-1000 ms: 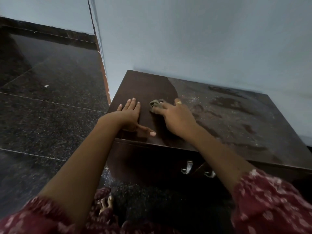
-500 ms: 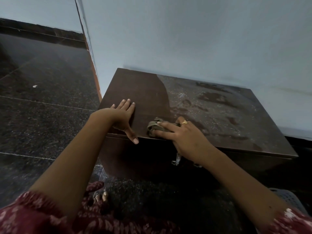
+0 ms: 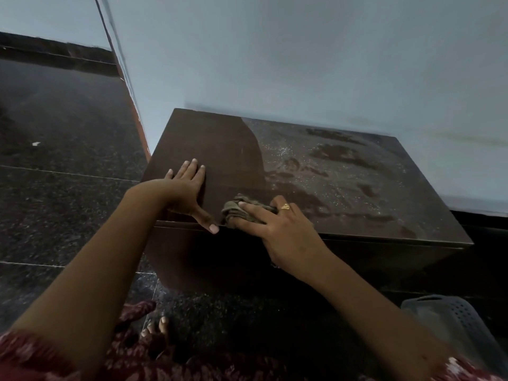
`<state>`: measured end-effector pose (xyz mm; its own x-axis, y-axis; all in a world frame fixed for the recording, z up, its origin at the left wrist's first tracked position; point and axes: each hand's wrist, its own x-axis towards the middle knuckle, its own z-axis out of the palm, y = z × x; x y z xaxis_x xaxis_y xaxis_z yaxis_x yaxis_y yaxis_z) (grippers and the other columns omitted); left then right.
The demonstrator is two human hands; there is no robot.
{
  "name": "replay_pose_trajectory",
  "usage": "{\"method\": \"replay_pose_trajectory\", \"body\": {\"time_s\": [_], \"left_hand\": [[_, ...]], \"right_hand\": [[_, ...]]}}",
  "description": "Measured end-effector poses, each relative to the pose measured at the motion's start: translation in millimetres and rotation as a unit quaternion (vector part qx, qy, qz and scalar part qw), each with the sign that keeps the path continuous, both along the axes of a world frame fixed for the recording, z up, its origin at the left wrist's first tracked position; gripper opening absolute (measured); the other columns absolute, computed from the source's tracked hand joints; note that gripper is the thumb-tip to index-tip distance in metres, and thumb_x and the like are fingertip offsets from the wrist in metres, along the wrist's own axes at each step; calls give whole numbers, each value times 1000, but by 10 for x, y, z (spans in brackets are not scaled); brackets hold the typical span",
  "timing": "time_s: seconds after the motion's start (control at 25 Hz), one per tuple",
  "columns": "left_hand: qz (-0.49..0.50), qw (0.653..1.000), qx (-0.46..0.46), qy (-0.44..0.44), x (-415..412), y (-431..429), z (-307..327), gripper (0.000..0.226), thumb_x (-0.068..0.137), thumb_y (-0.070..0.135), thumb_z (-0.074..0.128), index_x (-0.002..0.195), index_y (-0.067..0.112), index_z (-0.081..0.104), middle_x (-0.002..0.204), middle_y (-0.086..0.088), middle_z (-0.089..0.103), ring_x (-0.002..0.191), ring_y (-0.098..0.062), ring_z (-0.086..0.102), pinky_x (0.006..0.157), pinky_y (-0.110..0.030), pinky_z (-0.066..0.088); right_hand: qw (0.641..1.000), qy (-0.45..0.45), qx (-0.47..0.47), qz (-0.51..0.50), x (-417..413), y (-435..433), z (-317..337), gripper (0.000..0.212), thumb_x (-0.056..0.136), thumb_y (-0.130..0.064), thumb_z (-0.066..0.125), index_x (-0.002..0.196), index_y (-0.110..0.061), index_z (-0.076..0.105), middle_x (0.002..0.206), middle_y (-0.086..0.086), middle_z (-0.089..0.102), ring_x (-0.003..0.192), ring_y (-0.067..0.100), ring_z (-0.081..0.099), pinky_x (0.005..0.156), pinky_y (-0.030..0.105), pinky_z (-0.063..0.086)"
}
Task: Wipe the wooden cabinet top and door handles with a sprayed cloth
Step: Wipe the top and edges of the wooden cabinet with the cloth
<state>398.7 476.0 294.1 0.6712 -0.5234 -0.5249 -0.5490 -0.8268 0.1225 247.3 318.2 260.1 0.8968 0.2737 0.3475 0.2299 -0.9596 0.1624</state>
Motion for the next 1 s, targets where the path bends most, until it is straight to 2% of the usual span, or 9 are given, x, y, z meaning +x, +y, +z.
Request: {"method": "replay_pose_trajectory", "body": {"time_s": [0.2,0.32,0.44,0.6,0.76,0.88,1.0], "left_hand": [[24,999,-33,-14,-56,-89,-68,139,59,67,68,145,5,-21,154,-15,-29,143,-25,-27,119,-42,-11],[27,998,-53,-29,-80,-168,-91,132,63,72,59,147,3,-16,156,-17,-23,145,-26,-22,120,-40,-10],[22,994,-89,-52,-81,-287,-136,110,77,70,43,148,5,-10,158,-15,-16,147,-24,-15,121,-39,-6],[38,991,-105,-73,-41,-420,-196,85,91,58,28,149,7,-6,158,-16,-14,148,-25,-13,121,-39,-3],[37,994,-79,-66,-9,-498,-204,83,93,55,27,148,5,-9,157,-19,-17,147,-28,-15,121,-42,-3],[39,994,-76,-62,-1,-489,-211,84,93,56,26,148,6,-11,157,-18,-20,146,-28,-18,120,-42,-5],[37,994,-78,-60,-13,-476,-217,84,92,57,26,148,7,-11,156,-17,-21,146,-27,-19,120,-41,-6]], "right_hand": [[998,10,-7,-63,172,-321,42,63,61,-1,78,114,-33,65,115,-1,71,79,35,63,61,35,53],[991,85,18,-96,548,-368,123,56,87,-4,52,130,-39,49,141,-2,52,111,40,49,83,40,47],[983,134,15,-127,1043,-458,171,54,95,-8,36,137,-43,37,151,-5,37,124,36,37,96,42,40],[974,155,15,-162,1747,-551,184,50,97,-12,35,138,-41,37,152,-3,35,137,38,26,106,48,34],[965,179,52,-185,2231,-678,283,53,97,-8,34,135,-44,41,152,2,34,141,36,19,110,49,29],[954,185,85,-220,2350,-766,315,53,95,-4,35,136,-38,43,148,9,38,141,36,20,110,48,30],[958,159,59,-232,2255,-765,245,49,95,-7,37,137,-31,44,139,10,48,138,36,25,106,48,32]]}}
